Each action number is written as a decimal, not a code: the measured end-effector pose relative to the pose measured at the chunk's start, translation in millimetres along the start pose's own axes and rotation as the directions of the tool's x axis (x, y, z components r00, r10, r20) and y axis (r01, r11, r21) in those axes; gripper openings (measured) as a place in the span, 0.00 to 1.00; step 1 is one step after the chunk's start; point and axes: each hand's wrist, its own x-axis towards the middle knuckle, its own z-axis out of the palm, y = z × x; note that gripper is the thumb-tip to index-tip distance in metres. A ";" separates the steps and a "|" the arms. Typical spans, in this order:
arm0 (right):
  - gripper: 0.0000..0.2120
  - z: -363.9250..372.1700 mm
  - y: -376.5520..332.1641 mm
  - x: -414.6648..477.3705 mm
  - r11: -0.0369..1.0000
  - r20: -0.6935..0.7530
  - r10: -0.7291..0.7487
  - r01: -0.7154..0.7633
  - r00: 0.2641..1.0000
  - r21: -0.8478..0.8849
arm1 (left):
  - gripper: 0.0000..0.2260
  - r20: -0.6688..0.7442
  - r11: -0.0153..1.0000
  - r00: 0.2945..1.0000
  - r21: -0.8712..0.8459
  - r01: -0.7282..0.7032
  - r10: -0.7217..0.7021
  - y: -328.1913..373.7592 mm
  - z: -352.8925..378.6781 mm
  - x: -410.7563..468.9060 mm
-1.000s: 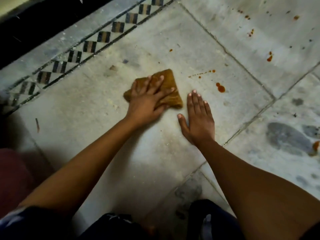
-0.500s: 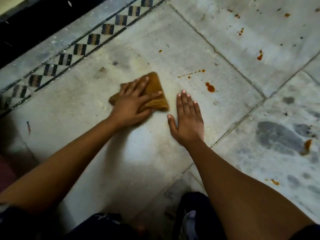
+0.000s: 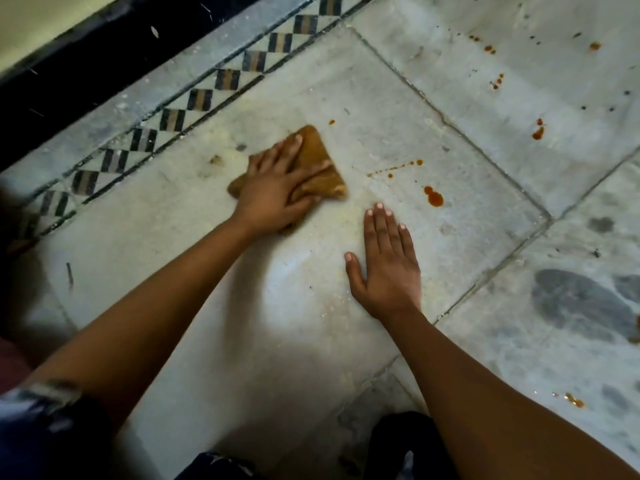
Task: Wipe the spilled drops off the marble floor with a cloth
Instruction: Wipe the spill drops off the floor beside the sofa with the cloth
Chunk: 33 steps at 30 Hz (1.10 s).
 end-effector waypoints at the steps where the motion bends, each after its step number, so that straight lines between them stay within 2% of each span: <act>1: 0.32 -0.1 0.0 0.2 1.000 0.001 -0.002 0.002 1.000 -0.002 | 0.28 -0.025 1.000 1.000 -0.005 0.004 -0.004 -11.8 -1.0 -15.9; 3: 0.32 0.0 -0.5 0.3 1.000 0.002 -0.004 0.004 1.000 -0.005 | 0.27 -0.109 0.984 0.978 -0.019 0.176 -0.177 -39.4 -6.9 -27.3; 6: 0.32 -0.4 -0.7 -0.2 1.000 0.002 0.001 -0.001 1.000 -0.012 | 0.25 -0.176 0.871 0.853 -0.092 0.482 -0.491 -60.6 -18.1 10.3; 7: 0.32 -0.2 -0.8 -0.6 1.000 0.005 0.000 0.000 1.000 -0.016 | 0.25 -0.169 0.836 0.819 -0.121 0.535 -0.548 -58.5 -21.9 31.6; 9: 0.32 0.1 -1.0 -0.7 1.000 0.004 -0.002 0.002 1.000 -0.025 | 0.25 -0.119 0.805 0.799 -0.161 0.570 -0.590 -42.8 -26.5 72.6; 11: 0.32 -0.1 -0.7 -0.3 1.000 0.003 -0.001 0.001 1.000 -0.029 | 0.25 -0.092 0.838 0.836 -0.147 0.526 -0.541 -16.6 -20.8 96.9; 14: 0.32 -0.1 -0.9 0.2 1.000 0.002 -0.005 0.005 1.000 -0.025 | 0.24 -0.090 0.932 0.928 -0.053 0.357 -0.361 21.8 -4.6 84.5; 16: 0.32 -0.5 -0.2 -0.2 1.000 0.001 -0.001 0.001 1.000 -0.013 | 0.25 -0.081 0.982 0.979 -0.003 0.187 -0.187 23.1 0.3 53.1; 18: 0.32 0.3 -0.4 0.2 1.000 0.002 -0.002 0.002 1.000 -0.008 | 0.25 -0.101 0.993 0.988 -0.009 0.119 -0.120 5.3 -2.0 27.5; 20: 0.32 1.2 0.0 -0.3 1.000 0.004 0.001 -0.001 1.000 -0.010 | 0.25 -0.125 0.968 0.960 -0.050 0.245 -0.250 -15.3 -6.9 34.2; 23: 0.32 1.6 0.5 -0.6 1.000 -0.001 -0.004 0.004 1.000 -0.016 | 0.26 -0.087 0.870 0.867 -0.106 0.481 -0.490 -10.5 -16.8 82.0; 25: 0.32 0.1 0.7 -0.7 1.000 0.007 -0.005 0.005 1.000 -0.009 | 0.26 -0.040 0.872 0.873 -0.086 0.482 -0.487 12.0 -18.5 106.8; 27: 0.32 -1.3 0.7 0.0 1.000 0.002 -0.013 0.013 1.000 0.023 | 0.26 0.000 0.934 0.936 -0.059 0.352 -0.353 37.3 -11.3 110.1; 29: 0.31 -5.5 3.0 -1.9 0.997 -0.023 -0.026 0.028 0.999 0.078 | 0.27 0.014 0.987 0.987 -0.010 0.163 -0.162 58.7 2.1 89.8; 31: 0.31 -10.9 10.2 -4.6 0.995 -0.073 -0.007 0.014 0.997 0.094 | 0.28 0.011 0.999 0.999 0.015 0.032 -0.032 63.0 11.4 58.1; 33: 0.31 -18.2 25.1 -7.7 0.995 -0.135 0.078 -0.068 0.988 0.075 | 0.29 -0.006 1.000 1.000 0.000 -0.013 0.013 50.6 13.4 34.1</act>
